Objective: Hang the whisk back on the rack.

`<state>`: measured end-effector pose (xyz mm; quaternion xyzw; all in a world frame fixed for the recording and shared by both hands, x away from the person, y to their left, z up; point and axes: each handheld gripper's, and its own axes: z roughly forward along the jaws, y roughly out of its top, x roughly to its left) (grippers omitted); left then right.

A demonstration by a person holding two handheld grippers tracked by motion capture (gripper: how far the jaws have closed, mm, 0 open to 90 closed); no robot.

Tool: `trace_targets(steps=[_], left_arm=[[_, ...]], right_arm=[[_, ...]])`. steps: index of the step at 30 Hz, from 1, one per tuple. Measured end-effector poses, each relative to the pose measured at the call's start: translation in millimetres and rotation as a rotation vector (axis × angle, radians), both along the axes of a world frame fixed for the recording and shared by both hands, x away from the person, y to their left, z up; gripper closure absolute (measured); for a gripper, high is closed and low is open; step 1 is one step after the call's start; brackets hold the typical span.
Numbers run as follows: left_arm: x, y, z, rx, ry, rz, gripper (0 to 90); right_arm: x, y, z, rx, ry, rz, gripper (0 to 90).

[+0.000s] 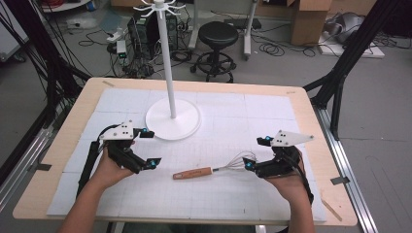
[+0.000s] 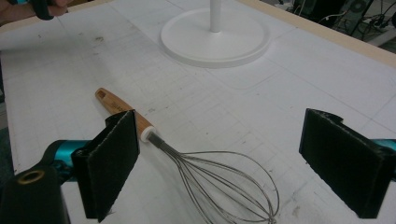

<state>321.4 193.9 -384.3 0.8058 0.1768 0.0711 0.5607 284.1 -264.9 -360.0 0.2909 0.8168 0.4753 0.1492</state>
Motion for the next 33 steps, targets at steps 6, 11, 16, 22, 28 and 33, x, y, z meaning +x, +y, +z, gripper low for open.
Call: trace_targets(steps=[6,11,16,22,28,33], left_arm=[[2.6,8.3,-0.5,0.014,0.001,0.041,1.6],[2.6,13.2,-1.1,0.014,0.002,0.052,1.6],[1.6,14.9,1.5,0.005,-0.007,0.057,1.6],[2.2,16.1,2.4,-0.004,-0.008,0.062,1.6],[0.7,14.6,3.6,-0.002,-0.018,0.053,1.6],[-1.6,11.2,5.5,-0.002,-0.024,0.044,1.6]], right_arm=[[-0.5,4.9,-1.3,-0.012,0.003,0.016,11.0],[3.2,16.1,0.9,-0.022,0.003,0.044,11.0],[11.8,38.8,-4.1,-0.068,0.024,0.099,11.0],[20.0,62.5,-6.6,-0.096,0.043,0.151,11.1],[23.4,86.5,-9.4,-0.169,0.078,0.205,11.8],[26.0,104.5,-17.1,-0.232,0.092,0.256,14.2]])
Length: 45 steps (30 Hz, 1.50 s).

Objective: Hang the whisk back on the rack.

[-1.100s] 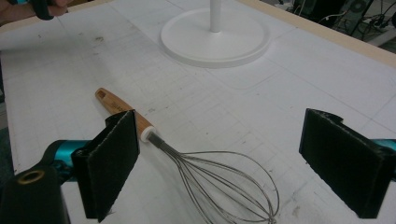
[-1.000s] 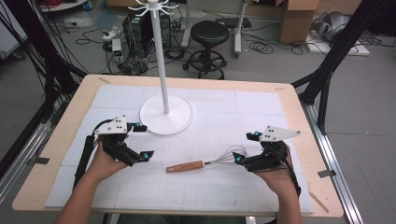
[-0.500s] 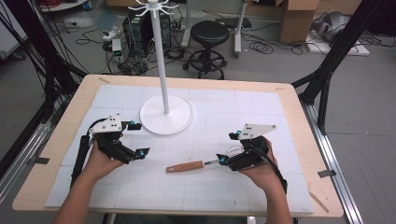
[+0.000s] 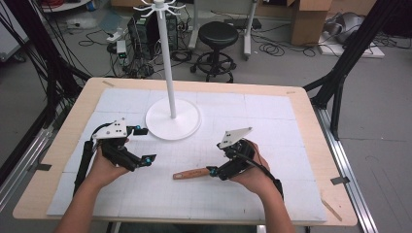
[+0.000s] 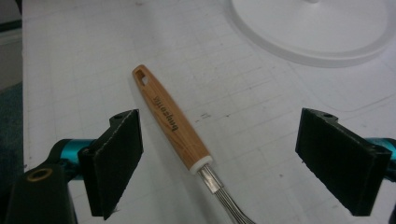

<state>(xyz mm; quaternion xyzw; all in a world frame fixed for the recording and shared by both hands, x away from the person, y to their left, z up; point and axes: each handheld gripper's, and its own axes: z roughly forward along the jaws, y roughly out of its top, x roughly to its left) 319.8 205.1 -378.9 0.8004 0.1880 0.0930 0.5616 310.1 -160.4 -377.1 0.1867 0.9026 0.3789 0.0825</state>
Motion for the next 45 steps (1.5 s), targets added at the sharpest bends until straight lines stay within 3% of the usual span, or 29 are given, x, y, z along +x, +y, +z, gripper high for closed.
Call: trace_targets(steps=[5,18,31,34,45], left_arm=[[1.4,-1.6,-2.2,0.023,0.005,0.002,1.6],[1.0,-1.6,-1.6,0.02,-0.001,0.0,1.6],[1.3,-2.3,-2.6,0.026,0.0,0.001,1.6],[1.4,-2.7,-3.0,0.027,0.003,0.0,1.6],[1.8,-2.3,-3.1,0.03,0.0,0.003,1.6]], right_arm=[[1.4,17.2,-10.7,-0.084,0.016,0.038,16.2],[3.0,42.8,-29.4,-0.222,0.056,0.074,27.6],[6.0,51.3,-43.6,-0.314,0.096,0.073,44.2],[6.2,51.2,-43.3,-0.309,0.115,0.083,51.0],[3.9,57.5,-39.9,-0.364,0.11,0.093,56.3]])
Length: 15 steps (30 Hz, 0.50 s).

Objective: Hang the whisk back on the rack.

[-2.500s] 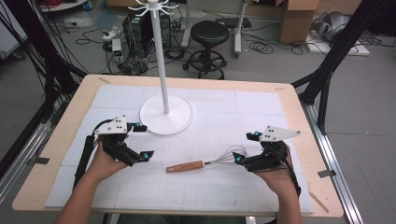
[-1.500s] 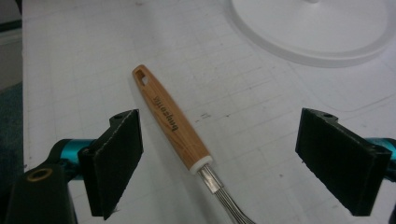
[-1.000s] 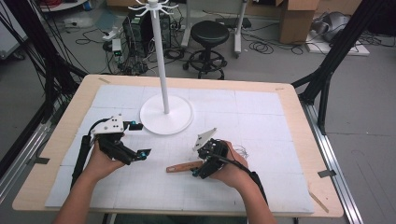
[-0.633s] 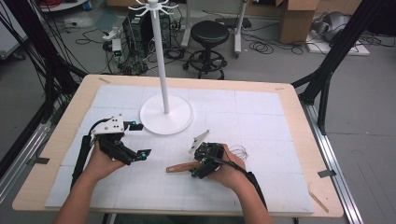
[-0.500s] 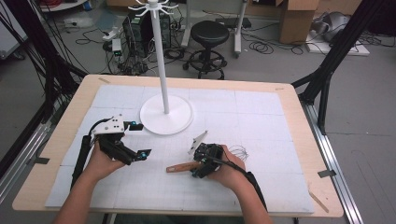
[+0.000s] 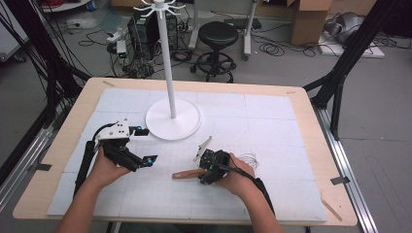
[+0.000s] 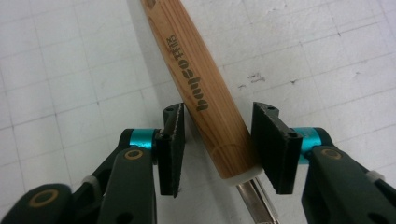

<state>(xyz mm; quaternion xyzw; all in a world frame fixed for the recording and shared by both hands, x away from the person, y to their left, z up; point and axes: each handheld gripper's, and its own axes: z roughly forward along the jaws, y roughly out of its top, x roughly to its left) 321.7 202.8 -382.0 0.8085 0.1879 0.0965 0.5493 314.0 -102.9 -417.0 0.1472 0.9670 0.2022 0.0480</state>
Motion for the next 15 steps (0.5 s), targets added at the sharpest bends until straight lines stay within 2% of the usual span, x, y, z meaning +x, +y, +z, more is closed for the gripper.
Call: trace_targets(steps=[4,7,9,15], left_arm=[[0.1,0.4,0.1,-0.003,0.0,0.002,1.6],[-0.2,1.6,1.1,-0.007,-0.002,0.001,1.6],[-0.2,1.8,1.2,-0.009,-0.002,0.0,1.6],[0.3,1.2,0.4,-0.008,0.002,0.001,1.6]], right_arm=[[-3.3,4.7,2.1,-0.037,-0.019,0.024,64.3],[-2.9,5.3,2.3,-0.035,0.003,0.039,70.2],[-1.2,4.2,2.2,-0.028,0.021,0.037,70.7],[0.5,3.3,1.9,-0.02,0.034,0.034,71.6]])
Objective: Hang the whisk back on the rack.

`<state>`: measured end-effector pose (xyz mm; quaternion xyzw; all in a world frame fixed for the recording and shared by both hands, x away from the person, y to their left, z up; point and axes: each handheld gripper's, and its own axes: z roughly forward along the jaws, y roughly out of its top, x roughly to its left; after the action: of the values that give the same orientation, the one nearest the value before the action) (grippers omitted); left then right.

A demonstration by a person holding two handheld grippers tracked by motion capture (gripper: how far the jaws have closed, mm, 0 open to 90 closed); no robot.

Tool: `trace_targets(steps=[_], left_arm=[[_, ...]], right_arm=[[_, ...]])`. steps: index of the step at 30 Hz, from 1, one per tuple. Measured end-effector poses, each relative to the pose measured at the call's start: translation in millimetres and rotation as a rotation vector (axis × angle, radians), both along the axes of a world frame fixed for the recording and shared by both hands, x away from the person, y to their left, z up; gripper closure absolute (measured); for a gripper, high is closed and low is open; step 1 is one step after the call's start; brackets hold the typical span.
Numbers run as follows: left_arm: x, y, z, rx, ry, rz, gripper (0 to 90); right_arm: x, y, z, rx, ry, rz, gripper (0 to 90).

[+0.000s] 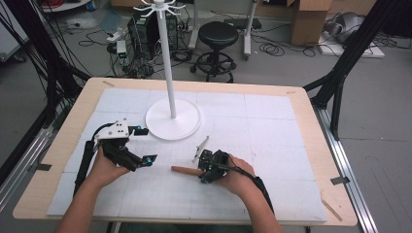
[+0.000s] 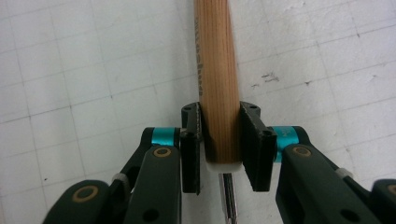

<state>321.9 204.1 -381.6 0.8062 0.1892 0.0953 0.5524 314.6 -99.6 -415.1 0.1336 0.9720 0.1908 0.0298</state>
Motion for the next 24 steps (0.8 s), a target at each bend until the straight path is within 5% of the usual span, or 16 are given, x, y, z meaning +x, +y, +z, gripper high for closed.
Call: trace_targets(steps=[8,18,24], left_arm=[[-0.1,0.2,0.0,0.004,0.0,0.001,1.6],[0.0,1.5,1.0,-0.003,-0.004,0.003,1.6],[0.0,2.2,1.4,-0.003,-0.005,0.005,1.6]], right_arm=[[0.2,-2.1,2.0,-0.001,-0.013,-0.023,73.2],[4.4,-27.0,33.8,0.209,-0.056,-0.098,73.4],[8.0,-38.6,56.7,0.278,-0.104,-0.124,73.4]])
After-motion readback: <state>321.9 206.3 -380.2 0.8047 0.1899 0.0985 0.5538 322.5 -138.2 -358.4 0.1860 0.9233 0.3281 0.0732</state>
